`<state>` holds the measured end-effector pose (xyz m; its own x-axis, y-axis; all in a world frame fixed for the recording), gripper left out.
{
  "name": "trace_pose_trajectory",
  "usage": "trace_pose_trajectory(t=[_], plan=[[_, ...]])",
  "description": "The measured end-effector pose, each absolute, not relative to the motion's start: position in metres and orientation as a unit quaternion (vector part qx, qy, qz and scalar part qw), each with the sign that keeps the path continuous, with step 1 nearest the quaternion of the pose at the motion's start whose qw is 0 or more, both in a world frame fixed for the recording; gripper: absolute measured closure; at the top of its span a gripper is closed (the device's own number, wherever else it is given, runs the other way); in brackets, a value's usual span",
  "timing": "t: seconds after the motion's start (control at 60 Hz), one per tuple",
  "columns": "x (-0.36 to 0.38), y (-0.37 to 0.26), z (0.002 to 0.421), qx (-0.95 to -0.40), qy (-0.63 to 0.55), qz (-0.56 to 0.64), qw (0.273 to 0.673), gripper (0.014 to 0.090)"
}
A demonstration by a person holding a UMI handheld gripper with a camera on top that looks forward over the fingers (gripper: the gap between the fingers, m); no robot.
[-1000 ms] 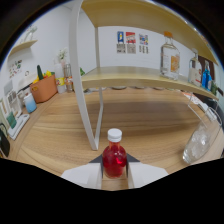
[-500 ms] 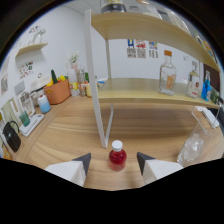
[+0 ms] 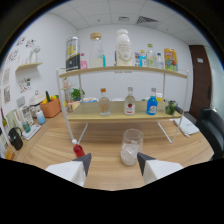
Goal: Make me a cup of Vodka Sunrise.
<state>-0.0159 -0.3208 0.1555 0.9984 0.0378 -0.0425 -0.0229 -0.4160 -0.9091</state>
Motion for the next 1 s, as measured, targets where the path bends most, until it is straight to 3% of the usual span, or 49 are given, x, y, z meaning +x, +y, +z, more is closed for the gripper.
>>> trace_pose_trajectory(t=[0.15, 0.233, 0.517, 0.65, 0.783, 0.967, 1.0], plan=[[0.043, -0.331, 0.157, -0.850, 0.012, 0.003, 0.526, 0.0194], [0.072, -0.328, 0.181, -0.853, 0.031, 0.000, 0.521, 0.0187], [0.158, -0.259, 0.336, -0.795, 0.060, 0.000, 0.604, 0.0192], [0.183, -0.211, 0.383, -0.765, 0.045, -0.005, 0.643, 0.0191], [0.205, -0.164, 0.400, -0.758, 0.030, -0.021, 0.652, 0.0195], [0.210, -0.116, 0.387, -0.770, 0.021, 0.004, 0.638, 0.0198], [0.210, -0.111, 0.385, -0.773, 0.019, 0.008, 0.634, 0.0230]])
